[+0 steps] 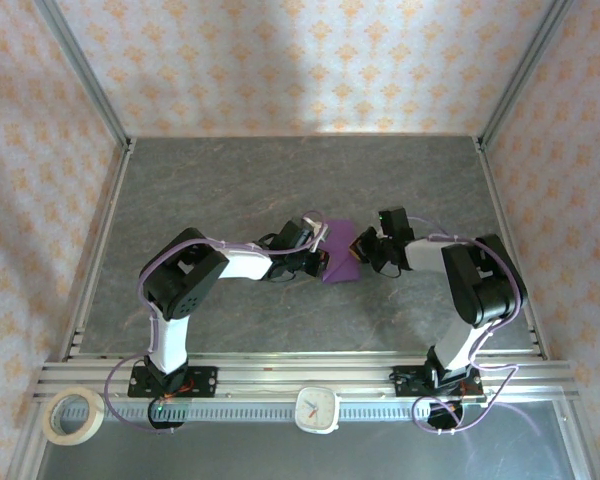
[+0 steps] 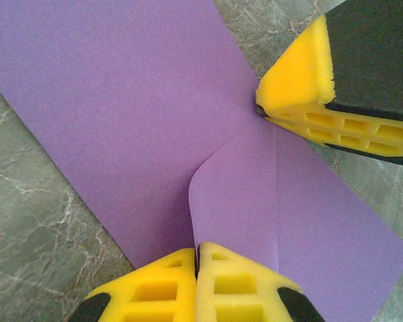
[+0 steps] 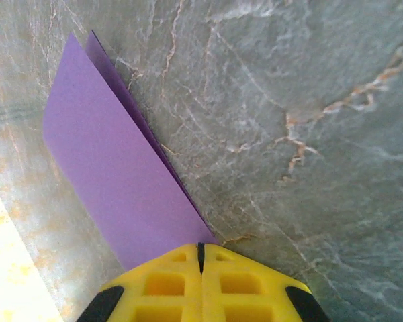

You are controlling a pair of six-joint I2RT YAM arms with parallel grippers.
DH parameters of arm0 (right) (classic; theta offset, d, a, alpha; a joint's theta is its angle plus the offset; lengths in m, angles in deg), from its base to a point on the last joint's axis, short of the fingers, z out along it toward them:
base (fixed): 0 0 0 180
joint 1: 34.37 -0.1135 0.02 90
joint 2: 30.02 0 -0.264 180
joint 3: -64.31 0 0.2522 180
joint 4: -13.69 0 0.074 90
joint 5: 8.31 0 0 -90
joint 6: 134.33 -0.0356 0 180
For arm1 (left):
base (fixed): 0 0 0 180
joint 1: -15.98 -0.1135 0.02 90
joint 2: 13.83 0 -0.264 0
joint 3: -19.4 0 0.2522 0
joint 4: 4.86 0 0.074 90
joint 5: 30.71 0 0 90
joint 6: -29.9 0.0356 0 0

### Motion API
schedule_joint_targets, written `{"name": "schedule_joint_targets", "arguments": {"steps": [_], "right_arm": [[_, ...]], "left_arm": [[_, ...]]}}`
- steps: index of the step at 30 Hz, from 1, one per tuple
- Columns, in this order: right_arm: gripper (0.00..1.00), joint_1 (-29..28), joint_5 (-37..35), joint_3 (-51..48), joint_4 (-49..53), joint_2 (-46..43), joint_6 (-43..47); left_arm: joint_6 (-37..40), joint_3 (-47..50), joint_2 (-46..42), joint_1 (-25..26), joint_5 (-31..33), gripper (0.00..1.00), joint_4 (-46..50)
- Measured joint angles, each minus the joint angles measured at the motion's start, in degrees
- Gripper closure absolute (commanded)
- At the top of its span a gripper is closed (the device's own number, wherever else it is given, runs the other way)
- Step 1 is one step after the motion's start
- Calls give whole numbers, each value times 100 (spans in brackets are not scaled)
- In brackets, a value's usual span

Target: Fold a paper plane with a square sheet of paper (pick it up from the middle)

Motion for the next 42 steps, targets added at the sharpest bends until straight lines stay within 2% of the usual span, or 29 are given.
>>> {"name": "schedule_joint_targets", "arguments": {"steps": [8,12,18,30,34,37,42], "right_arm": [[100,72,-7,-120,-179,-330,-192],[100,-79,-9,-138,-240,-474,-275],[100,-570,-7,-138,-212,-413,-367],[100,-632,-37,-155,-131,-61,-168],[100,-636,-57,-155,-129,-61,-61],[100,-636,-63,-160,-131,-61,0],[100,-636,-68,-179,-160,-59,50]], "left_arm": [[-2,4,0,0,0,100,-11],[-4,4,0,0,0,100,-20],[-7,11,0,0,0,100,-26],[-22,11,0,0,0,98,-26],[-28,11,-2,0,0,90,-22],[-92,9,-46,-15,0,77,66],[-310,-11,-243,-39,48,64,424]]}}
